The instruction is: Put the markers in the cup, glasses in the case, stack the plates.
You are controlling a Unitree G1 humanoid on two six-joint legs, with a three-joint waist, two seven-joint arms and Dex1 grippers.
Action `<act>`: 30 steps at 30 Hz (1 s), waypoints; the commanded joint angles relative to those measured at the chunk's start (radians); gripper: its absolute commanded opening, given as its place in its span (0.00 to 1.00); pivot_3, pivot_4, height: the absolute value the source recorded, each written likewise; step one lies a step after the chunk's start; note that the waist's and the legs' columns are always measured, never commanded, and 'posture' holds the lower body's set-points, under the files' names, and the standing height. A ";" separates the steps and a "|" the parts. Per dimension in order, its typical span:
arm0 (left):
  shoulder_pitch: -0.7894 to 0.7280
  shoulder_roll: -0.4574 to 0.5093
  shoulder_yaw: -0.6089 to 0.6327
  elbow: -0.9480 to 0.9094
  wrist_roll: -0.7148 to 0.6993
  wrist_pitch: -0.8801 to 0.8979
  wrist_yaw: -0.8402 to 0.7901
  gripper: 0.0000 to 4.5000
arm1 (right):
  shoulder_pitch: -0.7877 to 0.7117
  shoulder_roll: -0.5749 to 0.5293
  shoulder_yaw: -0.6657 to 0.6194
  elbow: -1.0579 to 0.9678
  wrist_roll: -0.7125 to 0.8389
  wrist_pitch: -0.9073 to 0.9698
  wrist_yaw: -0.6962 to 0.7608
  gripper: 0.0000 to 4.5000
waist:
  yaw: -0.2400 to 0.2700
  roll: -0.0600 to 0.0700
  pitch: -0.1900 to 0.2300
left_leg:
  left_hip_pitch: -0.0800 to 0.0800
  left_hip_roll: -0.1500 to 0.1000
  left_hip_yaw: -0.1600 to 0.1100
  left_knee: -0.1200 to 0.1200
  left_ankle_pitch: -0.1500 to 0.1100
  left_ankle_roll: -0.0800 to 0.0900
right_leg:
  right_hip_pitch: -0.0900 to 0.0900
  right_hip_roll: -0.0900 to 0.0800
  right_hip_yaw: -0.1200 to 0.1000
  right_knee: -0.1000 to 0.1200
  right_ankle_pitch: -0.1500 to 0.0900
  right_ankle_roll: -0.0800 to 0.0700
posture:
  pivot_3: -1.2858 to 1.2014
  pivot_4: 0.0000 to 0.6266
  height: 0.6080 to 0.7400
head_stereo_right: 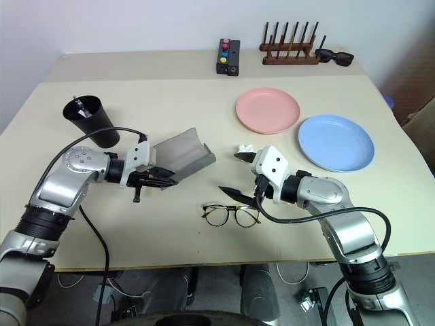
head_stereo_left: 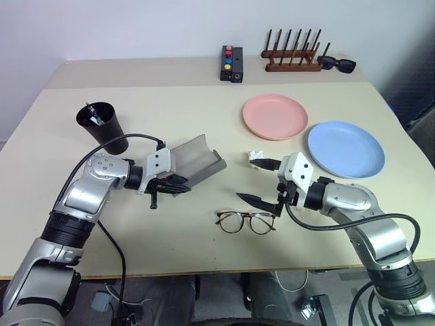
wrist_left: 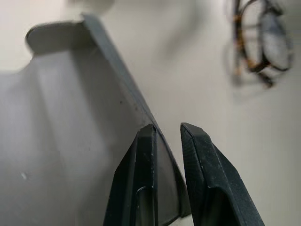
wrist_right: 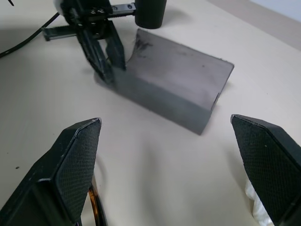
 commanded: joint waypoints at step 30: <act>-0.002 0.088 -0.014 0.015 0.085 -0.247 -0.145 0.17 | -0.054 0.027 0.013 0.016 -0.002 -0.048 0.008 1.00 | 0.002 0.000 0.000 | -0.001 0.000 0.000 0.001 0.000 0.000 | 0.000 0.000 0.000 -0.001 -0.001 -0.001 | 0.52 0.24 0.99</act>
